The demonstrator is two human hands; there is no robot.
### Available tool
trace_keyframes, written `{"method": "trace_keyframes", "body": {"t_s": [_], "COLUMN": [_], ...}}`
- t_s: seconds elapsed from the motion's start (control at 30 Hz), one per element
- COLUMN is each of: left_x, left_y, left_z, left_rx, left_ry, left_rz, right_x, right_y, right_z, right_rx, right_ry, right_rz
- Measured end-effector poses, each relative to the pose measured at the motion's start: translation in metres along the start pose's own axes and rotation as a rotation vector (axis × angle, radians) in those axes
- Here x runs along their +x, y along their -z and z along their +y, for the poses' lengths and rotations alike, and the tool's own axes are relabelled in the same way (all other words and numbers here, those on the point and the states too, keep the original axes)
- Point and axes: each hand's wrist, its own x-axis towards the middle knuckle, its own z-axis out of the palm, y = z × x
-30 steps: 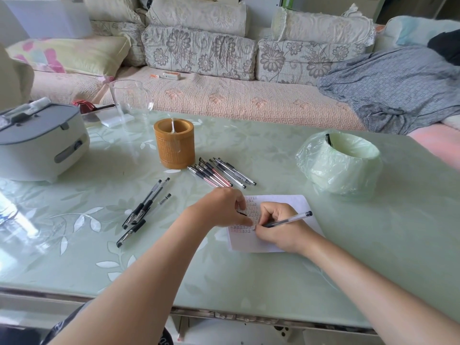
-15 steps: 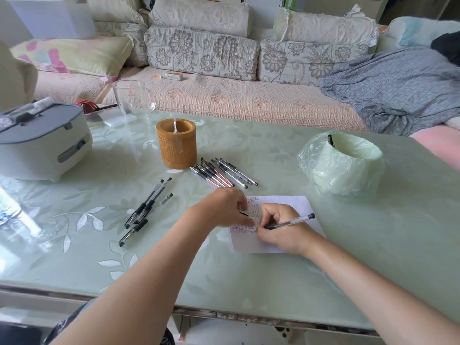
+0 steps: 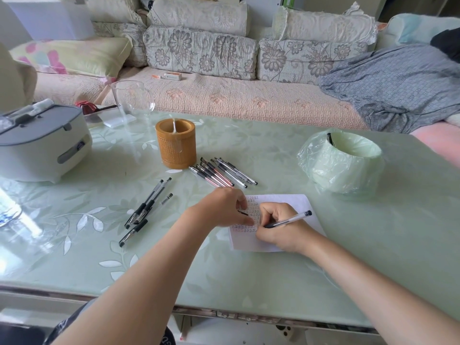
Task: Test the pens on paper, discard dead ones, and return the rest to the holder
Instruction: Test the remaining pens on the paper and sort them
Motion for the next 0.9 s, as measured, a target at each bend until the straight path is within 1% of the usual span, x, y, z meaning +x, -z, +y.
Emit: {"method": "trace_keyframes", "body": {"t_s": [0.13,0.27,0.4,0.47,0.53,0.6,0.67,0.73,0.8,0.83,0.87,0.9], "left_x": [-0.001,-0.004,-0.008,-0.01,-0.012,-0.013,-0.014,-0.015,-0.015,-0.014,-0.014,-0.013], "left_y": [0.001,0.006,0.015,0.019,0.02,0.02,0.02,0.022,0.024,0.025,0.025,0.026], "left_z": [0.001,0.002,-0.003,-0.005,-0.008,-0.007,-0.005,-0.004,-0.003,-0.004,-0.004,-0.005], "left_rx": [0.013,0.02,0.054,0.096,0.123,0.116,0.091,0.089,0.094,0.091,0.084,0.075], "left_ry": [0.004,-0.002,-0.004,-0.002,0.002,0.017,0.03,0.031,0.031,0.03,0.027,0.027], "left_rz": [-0.006,-0.035,-0.059,-0.055,-0.039,-0.027,-0.013,0.011,0.029,0.038,0.048,0.059], "right_x": [0.001,0.003,0.004,0.005,0.006,0.007,0.009,0.011,0.013,0.014,0.015,0.016], "right_y": [0.001,0.007,0.007,0.009,0.012,0.013,0.015,0.018,0.02,0.022,0.023,0.024], "right_z": [-0.002,-0.001,-0.007,-0.01,-0.011,-0.014,-0.02,-0.025,-0.028,-0.029,-0.029,-0.03], "right_rx": [0.106,0.286,0.386,0.368,0.357,0.408,0.519,0.687,0.811,0.824,0.785,0.683], "right_ry": [0.006,-0.089,-0.091,-0.097,-0.082,-0.066,-0.085,-0.127,-0.129,-0.125,-0.119,-0.104], "right_rz": [0.08,0.143,0.138,0.146,0.118,0.072,0.058,0.057,0.047,0.049,0.065,0.098]}}
